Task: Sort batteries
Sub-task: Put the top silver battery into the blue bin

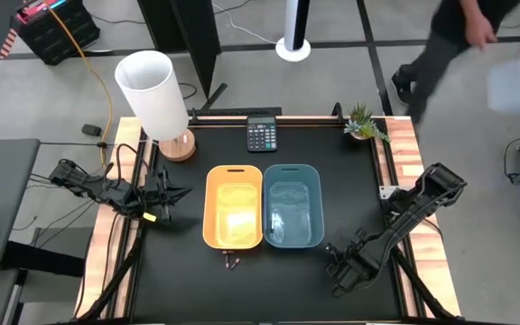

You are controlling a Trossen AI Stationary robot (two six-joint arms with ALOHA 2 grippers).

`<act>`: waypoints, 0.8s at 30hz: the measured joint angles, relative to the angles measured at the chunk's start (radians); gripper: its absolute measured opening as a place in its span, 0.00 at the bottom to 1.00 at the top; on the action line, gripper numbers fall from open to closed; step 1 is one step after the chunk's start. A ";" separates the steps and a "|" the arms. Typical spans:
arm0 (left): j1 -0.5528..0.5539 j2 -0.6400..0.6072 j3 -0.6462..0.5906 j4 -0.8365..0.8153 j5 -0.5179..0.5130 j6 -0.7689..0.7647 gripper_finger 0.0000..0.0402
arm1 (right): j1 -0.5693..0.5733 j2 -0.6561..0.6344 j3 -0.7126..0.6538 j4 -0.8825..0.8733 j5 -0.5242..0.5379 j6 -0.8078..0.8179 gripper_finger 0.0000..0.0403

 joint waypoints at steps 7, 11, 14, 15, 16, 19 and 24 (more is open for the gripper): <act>0.000 0.000 0.000 0.000 0.000 0.000 0.00 | -0.003 0.002 -0.001 0.032 -0.007 -0.034 0.16; 0.000 0.000 0.000 0.000 0.000 0.000 0.00 | -0.007 0.002 -0.035 0.094 -0.009 -0.034 0.19; 0.000 0.000 0.000 0.000 0.000 0.000 0.00 | -0.006 -0.001 -0.047 0.110 -0.008 -0.034 0.20; 0.000 0.000 0.000 -0.001 0.000 0.000 0.00 | -0.006 -0.001 -0.047 0.108 -0.007 -0.036 0.20; 0.000 0.000 0.000 -0.001 0.000 0.000 0.00 | -0.006 -0.001 -0.047 0.106 -0.007 -0.036 0.20; 0.000 0.000 0.000 -0.002 0.000 0.000 0.00 | -0.006 -0.001 -0.047 0.104 -0.007 -0.042 0.19; 0.000 0.000 0.000 -0.002 0.000 0.000 0.00 | -0.008 -0.001 -0.047 0.104 -0.006 -0.044 0.12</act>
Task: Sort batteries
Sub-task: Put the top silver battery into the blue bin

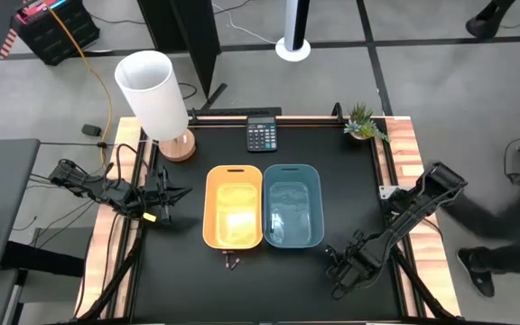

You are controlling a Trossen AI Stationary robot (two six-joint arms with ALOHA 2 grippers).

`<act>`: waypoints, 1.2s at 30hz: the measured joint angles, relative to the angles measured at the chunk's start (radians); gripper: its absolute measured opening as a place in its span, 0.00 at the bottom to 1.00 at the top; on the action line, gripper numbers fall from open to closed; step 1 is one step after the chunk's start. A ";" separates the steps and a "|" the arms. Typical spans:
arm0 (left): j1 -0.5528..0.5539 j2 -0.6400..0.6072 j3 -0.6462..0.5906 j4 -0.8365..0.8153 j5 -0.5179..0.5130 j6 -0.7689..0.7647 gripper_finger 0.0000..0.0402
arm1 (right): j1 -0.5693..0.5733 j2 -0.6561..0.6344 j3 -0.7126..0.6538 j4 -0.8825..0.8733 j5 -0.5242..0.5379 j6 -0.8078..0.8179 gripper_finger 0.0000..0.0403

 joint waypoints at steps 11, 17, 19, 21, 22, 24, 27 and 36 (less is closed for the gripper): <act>0.000 0.000 0.000 0.000 0.000 0.000 0.00 | 0.000 0.000 -0.001 0.019 0.000 0.000 0.04; 0.000 0.000 0.000 0.000 0.000 0.000 0.00 | 0.000 -0.001 -0.002 0.020 0.000 0.000 0.03; 0.000 0.000 0.000 0.000 0.000 0.000 0.00 | 0.000 -0.001 -0.002 0.020 0.000 0.000 0.03; 0.000 0.000 0.000 0.000 0.000 0.000 0.00 | 0.001 -0.003 -0.002 0.020 0.001 0.000 0.03; 0.000 0.000 0.000 0.000 0.000 0.000 0.00 | 0.002 -0.006 -0.002 0.021 0.001 0.000 0.03; 0.000 0.000 0.000 0.000 0.000 0.000 0.00 | 0.006 -0.014 -0.003 0.022 0.001 0.000 0.03; 0.000 0.000 0.000 0.000 0.000 0.000 0.00 | 0.009 -0.029 -0.005 0.021 0.005 0.002 0.03; 0.000 0.000 0.000 -0.001 0.000 0.000 0.00 | 0.035 -0.056 -0.004 -0.018 0.008 -0.008 0.03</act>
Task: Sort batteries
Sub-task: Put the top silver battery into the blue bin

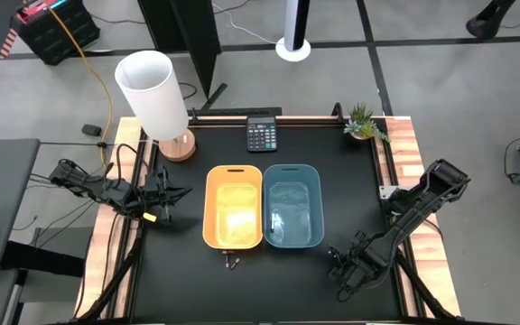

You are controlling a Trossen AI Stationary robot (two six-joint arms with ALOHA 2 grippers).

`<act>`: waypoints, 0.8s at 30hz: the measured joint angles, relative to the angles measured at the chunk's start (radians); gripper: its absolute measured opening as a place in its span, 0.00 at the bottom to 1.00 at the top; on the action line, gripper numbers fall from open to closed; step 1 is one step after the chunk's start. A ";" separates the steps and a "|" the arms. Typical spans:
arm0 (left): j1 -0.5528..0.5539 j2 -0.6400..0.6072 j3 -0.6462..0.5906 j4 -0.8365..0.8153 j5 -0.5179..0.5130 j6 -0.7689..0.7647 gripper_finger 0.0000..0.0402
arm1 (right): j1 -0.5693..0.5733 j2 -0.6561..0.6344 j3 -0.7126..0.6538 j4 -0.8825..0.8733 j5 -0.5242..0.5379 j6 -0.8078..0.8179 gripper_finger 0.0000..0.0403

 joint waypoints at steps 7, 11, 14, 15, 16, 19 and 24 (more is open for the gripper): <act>0.000 0.000 0.000 0.000 0.000 0.000 0.00 | 0.013 -0.012 0.000 -0.011 0.002 -0.008 0.03; 0.000 0.000 0.000 0.000 0.000 0.000 0.00 | 0.021 -0.056 0.000 -0.017 0.009 -0.017 0.03; 0.000 0.000 0.000 0.000 0.000 0.000 0.00 | 0.032 -0.111 0.001 -0.028 0.060 -0.022 0.03; 0.000 0.000 0.000 0.000 0.000 0.000 0.00 | 0.036 -0.132 0.001 -0.034 0.081 -0.022 0.03; 0.000 0.000 0.000 0.000 0.000 0.000 0.00 | 0.041 -0.153 0.001 -0.043 0.102 -0.023 0.03; 0.000 0.000 0.000 0.000 0.000 0.000 0.00 | 0.063 -0.221 0.001 -0.053 0.180 -0.041 0.03; 0.000 0.000 0.000 0.000 0.000 0.000 0.00 | 0.089 -0.340 0.002 -0.048 0.339 -0.123 0.03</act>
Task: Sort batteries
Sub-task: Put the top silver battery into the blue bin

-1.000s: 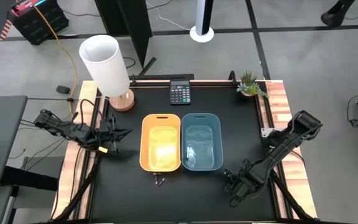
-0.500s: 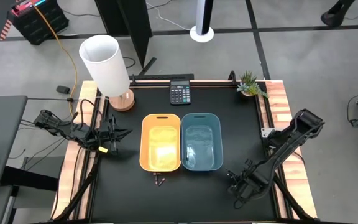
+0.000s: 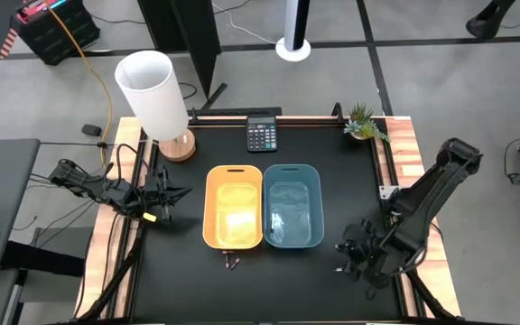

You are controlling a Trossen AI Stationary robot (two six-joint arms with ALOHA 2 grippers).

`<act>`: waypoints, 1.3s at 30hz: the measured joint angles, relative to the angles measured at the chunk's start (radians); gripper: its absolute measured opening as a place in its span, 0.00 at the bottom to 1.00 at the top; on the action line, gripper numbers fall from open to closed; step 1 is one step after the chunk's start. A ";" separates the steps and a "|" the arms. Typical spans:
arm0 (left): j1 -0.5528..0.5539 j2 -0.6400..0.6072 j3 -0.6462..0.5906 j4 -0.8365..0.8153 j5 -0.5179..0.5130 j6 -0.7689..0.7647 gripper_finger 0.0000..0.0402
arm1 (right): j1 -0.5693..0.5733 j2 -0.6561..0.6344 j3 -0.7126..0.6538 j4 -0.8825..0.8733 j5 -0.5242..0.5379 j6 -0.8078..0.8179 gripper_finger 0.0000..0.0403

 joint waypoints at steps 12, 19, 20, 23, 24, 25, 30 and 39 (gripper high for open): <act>0.000 0.000 0.000 0.000 0.000 0.000 0.00 | -0.206 -0.106 0.000 0.244 0.184 -0.545 0.03; 0.000 0.000 0.000 0.000 0.000 0.000 0.00 | -0.407 -0.104 0.001 0.399 0.108 -0.878 0.03; 0.000 0.000 0.000 0.000 0.000 0.000 0.00 | -0.436 -0.098 0.001 0.404 0.087 -0.897 0.03; 0.000 0.000 0.000 0.000 0.000 0.000 0.00 | -0.514 -0.075 0.001 0.398 0.023 -0.939 0.03; 0.000 0.000 0.000 0.000 0.000 0.000 0.00 | -0.542 -0.064 0.001 0.403 -0.002 -0.954 0.03; 0.000 0.000 0.000 0.000 0.000 0.000 0.00 | -0.567 -0.052 0.001 0.407 -0.023 -0.965 0.03; 0.000 0.000 0.000 -0.001 0.000 0.000 0.00 | -0.654 0.020 0.001 0.404 -0.107 -0.989 0.10; 0.000 0.000 0.000 -0.004 0.000 -0.006 0.00 | -0.701 0.069 0.001 0.404 -0.111 -0.997 0.45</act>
